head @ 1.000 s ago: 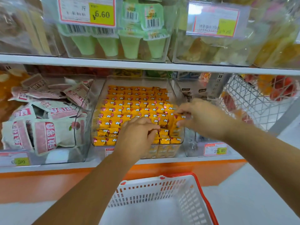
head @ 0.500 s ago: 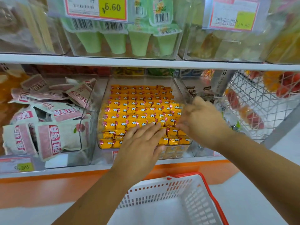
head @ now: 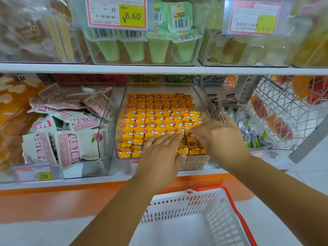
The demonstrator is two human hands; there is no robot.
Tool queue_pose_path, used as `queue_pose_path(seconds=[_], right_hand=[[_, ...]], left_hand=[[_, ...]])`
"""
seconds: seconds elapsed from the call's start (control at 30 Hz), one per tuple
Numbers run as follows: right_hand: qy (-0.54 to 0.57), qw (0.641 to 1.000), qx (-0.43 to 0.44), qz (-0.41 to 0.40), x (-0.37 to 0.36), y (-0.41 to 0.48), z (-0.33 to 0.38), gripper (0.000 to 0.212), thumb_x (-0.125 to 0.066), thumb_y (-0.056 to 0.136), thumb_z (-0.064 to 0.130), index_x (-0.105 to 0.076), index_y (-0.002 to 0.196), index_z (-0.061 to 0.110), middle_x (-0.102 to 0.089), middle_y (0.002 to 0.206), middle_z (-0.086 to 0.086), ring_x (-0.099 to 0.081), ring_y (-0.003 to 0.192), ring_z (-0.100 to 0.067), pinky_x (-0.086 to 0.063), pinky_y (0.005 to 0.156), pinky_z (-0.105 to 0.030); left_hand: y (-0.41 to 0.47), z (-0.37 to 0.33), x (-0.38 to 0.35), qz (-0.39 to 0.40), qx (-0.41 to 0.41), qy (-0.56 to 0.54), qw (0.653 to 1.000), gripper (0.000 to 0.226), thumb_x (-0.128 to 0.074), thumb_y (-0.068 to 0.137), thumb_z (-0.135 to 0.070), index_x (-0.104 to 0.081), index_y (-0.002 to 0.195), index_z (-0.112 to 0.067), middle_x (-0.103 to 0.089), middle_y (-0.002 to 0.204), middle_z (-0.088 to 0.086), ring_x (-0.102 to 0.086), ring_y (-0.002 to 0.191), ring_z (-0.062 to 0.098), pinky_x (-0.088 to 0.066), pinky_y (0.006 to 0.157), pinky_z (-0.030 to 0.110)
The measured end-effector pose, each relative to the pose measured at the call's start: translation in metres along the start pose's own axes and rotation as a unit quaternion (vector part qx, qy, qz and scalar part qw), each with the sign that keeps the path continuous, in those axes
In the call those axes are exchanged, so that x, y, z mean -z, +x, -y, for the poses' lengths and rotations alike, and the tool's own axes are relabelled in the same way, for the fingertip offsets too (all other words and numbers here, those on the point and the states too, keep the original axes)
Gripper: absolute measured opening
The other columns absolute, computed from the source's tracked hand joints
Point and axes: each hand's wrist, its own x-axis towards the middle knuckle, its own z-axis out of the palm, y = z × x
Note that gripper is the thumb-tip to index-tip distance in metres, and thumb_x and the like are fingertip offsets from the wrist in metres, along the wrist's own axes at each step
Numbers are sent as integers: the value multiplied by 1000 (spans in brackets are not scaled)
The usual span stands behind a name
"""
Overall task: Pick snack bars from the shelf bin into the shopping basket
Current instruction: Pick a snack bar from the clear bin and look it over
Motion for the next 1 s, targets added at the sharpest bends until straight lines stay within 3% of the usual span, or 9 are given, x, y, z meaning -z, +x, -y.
queue_pose_path(seconds=[0.13,0.27,0.33,0.4,0.47,0.57,0.7,0.87,1.0], right_hand=[[39,999,-18,-9,18,1,7,19,-56,98,33,-73,98,22,-69,64,-4,-68,64,-30,-49,91,-49],[38,987,-34,153,32,13,16,26,-35,107,33,-55,122,25,-69,79,-3,-68,84,-30,-36,107,-43],[16,997,-21,69,32,9,16,13,-58,98,21,-62,110,23,-56,60,1,-66,66,-27,-50,87,-37],[64,990,-39,-121,36,-4,12,14,-71,81,8,-72,91,18,-43,49,7,-52,42,-22,-42,53,-24],[175,958,-57,-218,43,-19,11,16,-61,89,12,-73,99,17,-53,58,9,-46,47,-10,-35,48,-19],[375,895,-127,-205,63,-44,21,23,-46,101,30,-67,110,27,-61,75,22,-60,69,-2,-41,60,-5],[589,745,-262,-173,85,-70,43,25,-42,103,18,-66,100,22,-72,87,6,-71,80,-11,-57,69,-20],[701,624,-338,-70,94,-86,51,19,-49,100,14,-67,93,14,-75,88,-10,-74,82,-27,-60,71,-35],[710,607,-354,36,86,-92,39,34,-78,69,32,-68,92,10,-74,89,-13,-74,78,-35,-58,66,-40]], left_hand=[[4,-9,5,34,17,20,999,56,-31,104,-48,-19,155,-31,-22,162,-12,-13,150,8,3,120,35],[5,-12,11,50,27,18,998,52,-31,104,-46,-25,154,-31,-22,162,-10,-11,150,9,3,120,36],[4,-14,13,48,32,1,998,53,-31,104,-45,-23,155,-31,-21,163,-10,-10,151,9,3,120,36],[0,-15,15,31,36,-41,998,54,-32,104,-45,-19,155,-31,-20,163,-9,-9,151,10,2,121,35],[-6,-19,19,-2,44,-117,992,57,-35,103,-45,-18,156,-31,-20,163,-10,-9,150,9,-4,121,31],[-19,-29,27,-32,58,-239,969,54,-41,102,-44,-25,153,-36,-34,155,-12,-28,143,9,-26,116,32],[-42,-46,46,-13,104,-454,885,22,-46,102,-34,-56,115,-49,-67,119,-14,-68,99,3,-58,85,31],[-61,-48,56,0,214,-591,777,15,-57,97,-26,-64,110,-31,-73,97,-8,-75,83,17,-60,66,30],[-67,-34,53,5,241,-593,768,19,-67,90,-23,-67,109,-27,-77,97,-3,-75,88,19,-60,74,34]])
